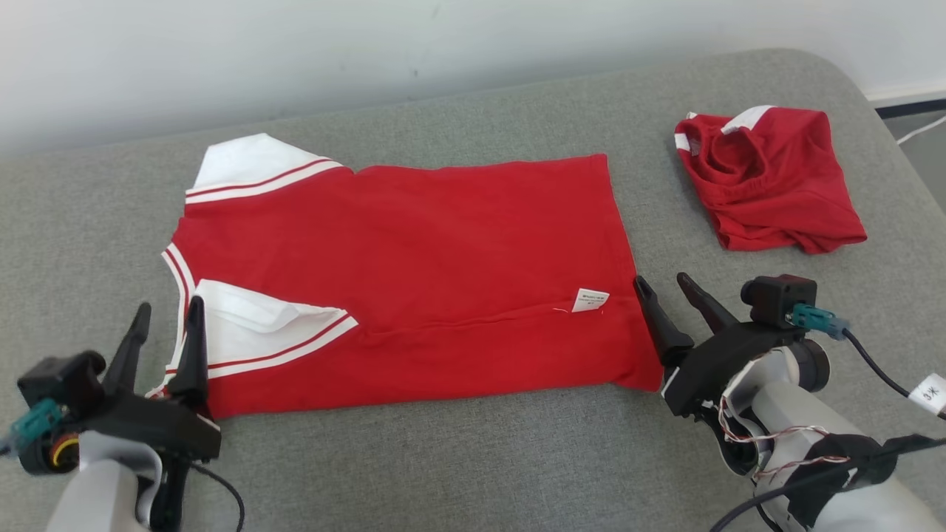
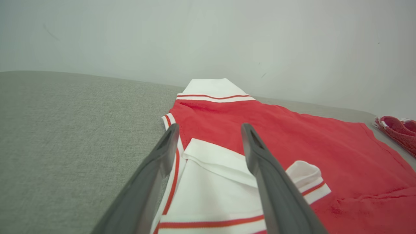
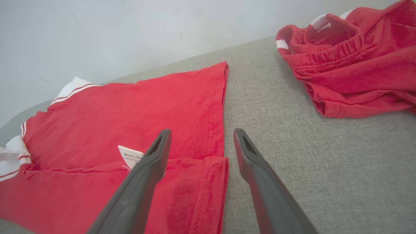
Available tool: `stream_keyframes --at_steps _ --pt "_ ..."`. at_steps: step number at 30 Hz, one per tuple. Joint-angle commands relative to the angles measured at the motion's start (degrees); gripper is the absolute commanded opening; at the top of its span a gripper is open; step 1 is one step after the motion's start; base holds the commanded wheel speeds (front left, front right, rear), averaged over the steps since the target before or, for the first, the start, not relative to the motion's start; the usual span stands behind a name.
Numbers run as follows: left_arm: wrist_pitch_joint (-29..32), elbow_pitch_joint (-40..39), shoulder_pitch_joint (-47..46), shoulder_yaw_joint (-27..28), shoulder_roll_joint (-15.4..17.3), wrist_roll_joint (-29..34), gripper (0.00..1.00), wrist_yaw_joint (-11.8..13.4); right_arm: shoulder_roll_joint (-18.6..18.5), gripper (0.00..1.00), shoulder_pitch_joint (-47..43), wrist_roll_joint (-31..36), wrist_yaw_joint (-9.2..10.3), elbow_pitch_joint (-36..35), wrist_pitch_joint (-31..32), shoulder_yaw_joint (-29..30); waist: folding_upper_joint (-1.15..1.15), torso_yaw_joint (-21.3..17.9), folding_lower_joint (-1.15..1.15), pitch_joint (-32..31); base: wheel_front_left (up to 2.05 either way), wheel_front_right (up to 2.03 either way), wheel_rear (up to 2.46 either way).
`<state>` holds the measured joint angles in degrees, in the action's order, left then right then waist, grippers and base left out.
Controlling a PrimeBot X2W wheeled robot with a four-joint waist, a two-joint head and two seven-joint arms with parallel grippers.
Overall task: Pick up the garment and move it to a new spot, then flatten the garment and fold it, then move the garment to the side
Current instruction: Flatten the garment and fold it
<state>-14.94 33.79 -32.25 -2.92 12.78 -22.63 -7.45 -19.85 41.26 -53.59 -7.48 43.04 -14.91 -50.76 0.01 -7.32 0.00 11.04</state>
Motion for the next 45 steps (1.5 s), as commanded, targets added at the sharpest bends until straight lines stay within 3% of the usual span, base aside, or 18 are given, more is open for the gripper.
stream_keyframes --at_steps 1,9,18,30,39,40,41,42,45 --pt "-0.2 -2.0 2.9 1.2 -0.5 0.8 1.0 0.1 -0.7 1.0 -1.5 0.9 -0.03 -1.1 -0.3 0.8 -0.01 0.7 0.0 -0.9 0.0 0.0 0.0" --pt "-0.2 -9.2 10.5 3.1 -3.0 5.3 1.0 0.8 -1.8 1.0 -7.4 7.4 -0.03 -6.6 -0.3 7.2 -0.01 1.6 0.0 -1.6 0.0 0.0 0.0" --pt "-0.2 -10.4 15.2 3.3 -4.8 8.4 1.0 0.9 -0.3 1.0 -13.9 12.8 -0.03 -9.9 -0.3 12.6 -0.01 1.8 0.0 -1.2 0.0 0.0 0.0" --pt "-0.2 -8.8 15.6 6.3 -4.3 12.4 1.0 2.5 1.8 1.0 -16.4 16.6 -0.03 -8.4 0.0 13.2 -0.01 1.6 0.0 -0.6 0.0 0.0 0.0" --pt "-0.2 -3.3 12.9 8.1 -5.1 12.8 1.0 1.8 3.1 1.0 -14.5 17.3 -0.03 -5.1 0.3 11.9 -0.01 1.9 0.0 0.4 0.0 0.0 0.0" --pt "-0.2 -1.9 12.2 8.1 -5.2 13.1 0.88 1.5 3.4 0.4 -14.2 16.9 -0.03 -4.7 0.3 11.5 -0.01 1.9 0.0 0.6 0.0 0.0 0.0" --pt "-0.2 -1.1 11.8 8.1 -5.2 13.2 0.27 1.5 3.5 0.0 -14.0 16.7 -0.03 -4.5 0.3 11.2 -0.01 2.0 0.0 0.7 0.0 0.0 0.0" --pt "-0.2 -0.6 11.7 7.9 -5.3 13.5 0.0 1.4 3.5 0.0 -13.9 16.5 -0.03 -4.4 0.3 11.0 -0.01 2.0 0.0 0.7 0.0 0.0 0.0" --pt "-0.2 -0.5 11.2 8.1 -5.6 13.7 0.0 1.1 3.3 0.0 -13.8 16.1 -0.03 -4.2 0.2 10.4 -0.01 2.1 0.0 0.5 0.0 0.0 0.0"
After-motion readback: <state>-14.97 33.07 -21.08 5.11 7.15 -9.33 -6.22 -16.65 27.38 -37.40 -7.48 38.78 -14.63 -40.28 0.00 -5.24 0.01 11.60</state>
